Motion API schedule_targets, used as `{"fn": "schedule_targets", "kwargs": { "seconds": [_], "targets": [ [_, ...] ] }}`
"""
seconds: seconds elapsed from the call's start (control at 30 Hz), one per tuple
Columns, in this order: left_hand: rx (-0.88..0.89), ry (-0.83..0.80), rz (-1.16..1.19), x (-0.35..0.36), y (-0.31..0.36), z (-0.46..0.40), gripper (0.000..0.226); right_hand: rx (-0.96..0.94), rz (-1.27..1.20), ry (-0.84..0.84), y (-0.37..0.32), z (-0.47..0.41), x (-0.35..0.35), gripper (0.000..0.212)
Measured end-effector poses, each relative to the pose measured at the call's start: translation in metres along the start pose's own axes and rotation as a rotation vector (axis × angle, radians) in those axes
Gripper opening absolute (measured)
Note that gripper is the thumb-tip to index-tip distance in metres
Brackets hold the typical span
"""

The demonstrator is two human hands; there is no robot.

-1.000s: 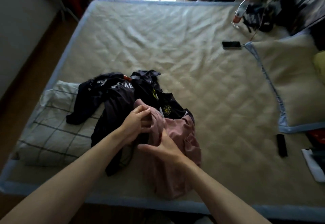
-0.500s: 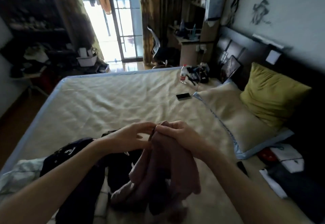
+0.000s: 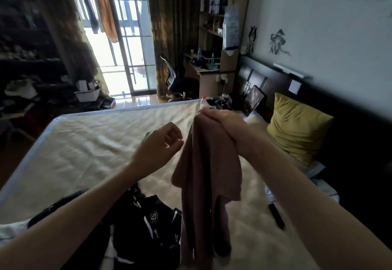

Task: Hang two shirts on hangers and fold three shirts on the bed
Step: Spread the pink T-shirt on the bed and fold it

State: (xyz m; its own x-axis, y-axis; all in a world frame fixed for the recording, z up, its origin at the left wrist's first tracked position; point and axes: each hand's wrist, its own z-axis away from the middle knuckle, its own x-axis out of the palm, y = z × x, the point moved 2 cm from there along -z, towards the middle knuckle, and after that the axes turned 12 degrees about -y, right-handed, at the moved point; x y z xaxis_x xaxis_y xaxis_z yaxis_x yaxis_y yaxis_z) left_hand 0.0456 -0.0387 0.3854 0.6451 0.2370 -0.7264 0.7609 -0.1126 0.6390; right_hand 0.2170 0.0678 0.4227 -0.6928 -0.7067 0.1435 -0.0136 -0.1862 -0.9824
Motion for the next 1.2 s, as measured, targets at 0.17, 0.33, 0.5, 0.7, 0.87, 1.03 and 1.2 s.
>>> {"fn": "schedule_targets", "kwargs": {
  "seconds": [0.17, 0.33, 0.5, 0.7, 0.87, 1.03, 1.2],
  "targets": [
    [0.025, -0.422, 0.34, 0.033, 0.014, 0.014, 0.016, -0.103, -0.234, 0.043, -0.025, -0.016, 0.002, 0.02],
    [-0.078, -0.363, 0.37, 0.061, 0.034, 0.019, 0.046, -0.197, -0.197, -0.018, -0.053, -0.033, 0.017, 0.012],
    [-0.302, -0.011, 0.85, 0.042, 0.065, 0.003, 0.019, -0.096, 0.063, -0.229, -0.056, -0.031, 0.032, 0.024],
    [-0.413, 0.158, 1.313, 0.015, 0.058, -0.015, 0.019, -0.518, 0.555, 0.146, -0.042, 0.033, 0.021, 0.031],
    [-0.379, 0.187, 1.428, 0.008, 0.064, -0.029, 0.019, -0.065, 0.985, 0.232, 0.066, 0.069, 0.039, 0.101],
    [-0.336, 0.003, 1.516, 0.013, 0.084, -0.039, 0.021, -0.032, 0.626, 0.332, 0.091, 0.038, 0.039, 0.091],
    [-0.32, -0.054, 1.351, -0.004, 0.093, -0.038, 0.02, -0.179, 0.621, 0.342, 0.078, 0.018, 0.031, 0.034]
  ]
}}
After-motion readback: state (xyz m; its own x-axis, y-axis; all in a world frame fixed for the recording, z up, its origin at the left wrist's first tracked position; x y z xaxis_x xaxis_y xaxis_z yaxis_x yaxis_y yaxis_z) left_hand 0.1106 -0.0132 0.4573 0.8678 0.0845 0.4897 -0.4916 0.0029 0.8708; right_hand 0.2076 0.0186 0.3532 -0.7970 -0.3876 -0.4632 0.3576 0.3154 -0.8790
